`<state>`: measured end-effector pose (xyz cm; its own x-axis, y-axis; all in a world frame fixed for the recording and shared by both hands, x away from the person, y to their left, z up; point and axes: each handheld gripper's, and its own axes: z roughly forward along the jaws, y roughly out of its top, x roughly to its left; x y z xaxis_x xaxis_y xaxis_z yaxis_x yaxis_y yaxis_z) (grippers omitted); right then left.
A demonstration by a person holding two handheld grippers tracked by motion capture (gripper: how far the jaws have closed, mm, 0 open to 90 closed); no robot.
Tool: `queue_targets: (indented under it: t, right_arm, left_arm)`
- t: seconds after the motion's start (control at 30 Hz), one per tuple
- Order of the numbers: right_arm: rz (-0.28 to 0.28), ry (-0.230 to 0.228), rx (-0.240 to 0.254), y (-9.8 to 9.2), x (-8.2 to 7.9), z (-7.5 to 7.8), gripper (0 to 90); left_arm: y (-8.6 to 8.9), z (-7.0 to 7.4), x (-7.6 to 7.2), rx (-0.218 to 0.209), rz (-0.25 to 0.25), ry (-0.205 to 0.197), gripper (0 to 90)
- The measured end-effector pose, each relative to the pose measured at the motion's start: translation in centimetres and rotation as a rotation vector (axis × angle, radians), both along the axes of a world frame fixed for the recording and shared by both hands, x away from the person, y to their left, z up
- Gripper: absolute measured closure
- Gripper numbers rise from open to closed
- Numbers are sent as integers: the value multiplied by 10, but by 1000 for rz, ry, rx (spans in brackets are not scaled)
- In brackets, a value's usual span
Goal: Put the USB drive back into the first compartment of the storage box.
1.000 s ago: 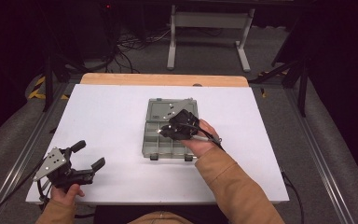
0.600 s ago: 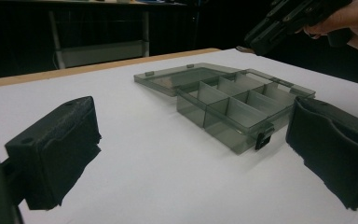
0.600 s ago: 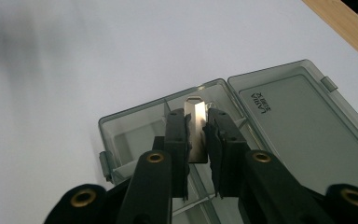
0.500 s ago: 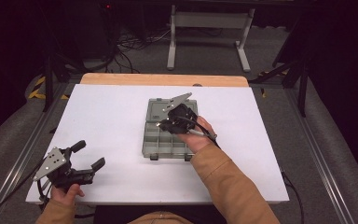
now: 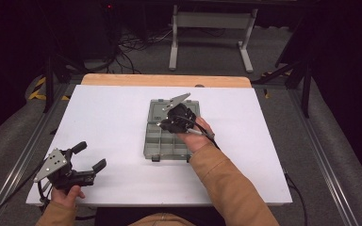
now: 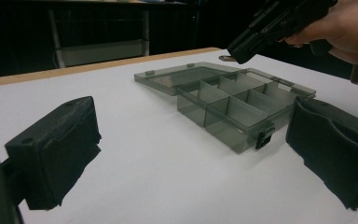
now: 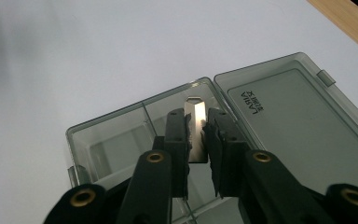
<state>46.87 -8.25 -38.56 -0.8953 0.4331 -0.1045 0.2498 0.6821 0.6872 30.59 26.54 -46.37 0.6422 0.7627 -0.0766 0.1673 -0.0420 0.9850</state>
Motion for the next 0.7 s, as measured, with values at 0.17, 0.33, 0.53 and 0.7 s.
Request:
queue_targets:
  t: [0.17,0.33,0.53,0.7]
  right_arm:
    - [-1,9,8,4,2,-6,787]
    - [1,8,8,8,4,-10,787]
    - [-13,30,17,11,10,-18,787]
    - [-13,39,21,15,13,-23,787]
  left_arm:
    - [0,0,0,-3,0,-2,32]
    - [0,0,0,-3,1,-1,32]
    - [0,0,0,-6,0,-3,33]
    - [0,-1,1,-2,-4,-1,36]
